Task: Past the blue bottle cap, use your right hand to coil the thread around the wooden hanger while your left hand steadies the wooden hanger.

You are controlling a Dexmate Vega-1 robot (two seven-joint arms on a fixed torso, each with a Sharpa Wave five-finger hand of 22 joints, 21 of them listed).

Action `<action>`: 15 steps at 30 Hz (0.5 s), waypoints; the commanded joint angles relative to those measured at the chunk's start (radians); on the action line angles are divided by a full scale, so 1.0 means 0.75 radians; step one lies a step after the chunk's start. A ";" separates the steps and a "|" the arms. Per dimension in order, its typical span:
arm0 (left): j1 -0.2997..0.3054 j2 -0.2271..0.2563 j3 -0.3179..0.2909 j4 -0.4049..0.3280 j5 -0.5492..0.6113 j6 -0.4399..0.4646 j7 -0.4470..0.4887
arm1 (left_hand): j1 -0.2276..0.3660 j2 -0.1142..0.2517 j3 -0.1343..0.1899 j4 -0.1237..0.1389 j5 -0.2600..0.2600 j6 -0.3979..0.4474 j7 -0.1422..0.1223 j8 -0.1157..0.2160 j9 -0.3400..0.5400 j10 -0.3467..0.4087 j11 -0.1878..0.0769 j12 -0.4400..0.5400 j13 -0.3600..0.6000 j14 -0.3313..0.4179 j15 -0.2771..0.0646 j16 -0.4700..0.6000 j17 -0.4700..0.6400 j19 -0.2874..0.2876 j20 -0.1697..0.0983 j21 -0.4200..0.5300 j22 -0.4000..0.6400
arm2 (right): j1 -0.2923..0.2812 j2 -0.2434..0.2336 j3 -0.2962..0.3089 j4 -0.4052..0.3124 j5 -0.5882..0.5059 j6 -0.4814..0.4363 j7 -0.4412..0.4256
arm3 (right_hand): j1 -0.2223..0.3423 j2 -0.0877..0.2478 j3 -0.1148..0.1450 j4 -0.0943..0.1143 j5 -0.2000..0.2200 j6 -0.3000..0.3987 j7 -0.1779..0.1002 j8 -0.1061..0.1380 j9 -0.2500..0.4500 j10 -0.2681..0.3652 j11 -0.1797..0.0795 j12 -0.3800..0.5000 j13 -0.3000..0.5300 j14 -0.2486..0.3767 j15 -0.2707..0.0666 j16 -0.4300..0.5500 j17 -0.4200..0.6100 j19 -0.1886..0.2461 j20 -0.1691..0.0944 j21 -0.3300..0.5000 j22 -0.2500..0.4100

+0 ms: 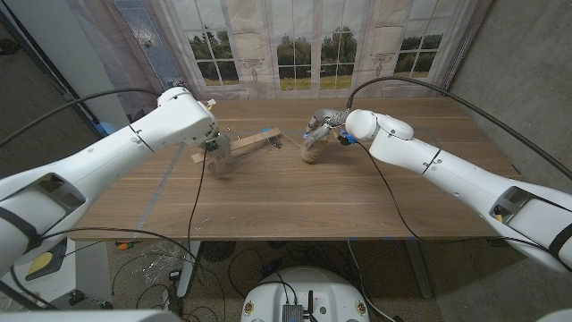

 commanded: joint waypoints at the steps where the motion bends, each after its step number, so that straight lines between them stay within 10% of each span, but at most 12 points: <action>1: -0.122 0.029 0.144 0.021 -0.012 0.010 -0.087 | -0.062 -0.005 -0.018 -0.003 -0.013 -0.141 -0.024 0.002 -0.033 -0.160 0.029 -0.012 -0.036 -0.185 0.080 -0.026 -0.050 -0.105 0.152 -0.073 0.009 | 0.049 0.012 -0.072 -0.007 -0.068 -0.148 0.034 | 0.148 0.214 -0.034 0.021 0.005 -0.061 -0.003 -0.007 -0.014 -0.057 0.000 -0.048 -0.007 0.140 -0.349 -0.041 -0.038 -0.013 -0.035 -0.033 -0.001; 9: -0.163 0.049 0.198 0.006 -0.014 0.010 -0.116 | -0.143 0.001 -0.114 0.002 -0.027 -0.361 -0.042 -0.003 -0.099 -0.410 0.049 -0.016 -0.114 -0.480 0.179 -0.025 -0.094 -0.397 0.268 -0.233 0.012 | 0.054 0.005 -0.082 -0.014 -0.066 -0.176 0.033 | 0.023 0.164 -0.092 0.052 0.026 -0.210 -0.038 -0.011 -0.051 -0.207 -0.009 -0.161 -0.040 -0.093 -0.289 -0.122 -0.110 -0.103 0.048 -0.140 -0.003; 15: -0.117 0.058 0.157 -0.041 0.005 0.004 -0.084 | -0.229 0.023 -0.189 0.033 -0.020 -0.559 -0.029 -0.007 -0.149 -0.617 0.049 -0.016 -0.185 -0.659 0.243 -0.026 -0.143 -0.577 0.292 -0.355 0.012 | 0.043 -0.004 -0.074 -0.029 -0.053 -0.183 0.017 | -0.100 0.098 -0.168 0.091 0.039 -0.355 -0.061 -0.012 -0.069 -0.348 -0.014 -0.240 -0.059 -0.286 -0.230 -0.139 -0.166 -0.177 0.119 -0.229 -0.002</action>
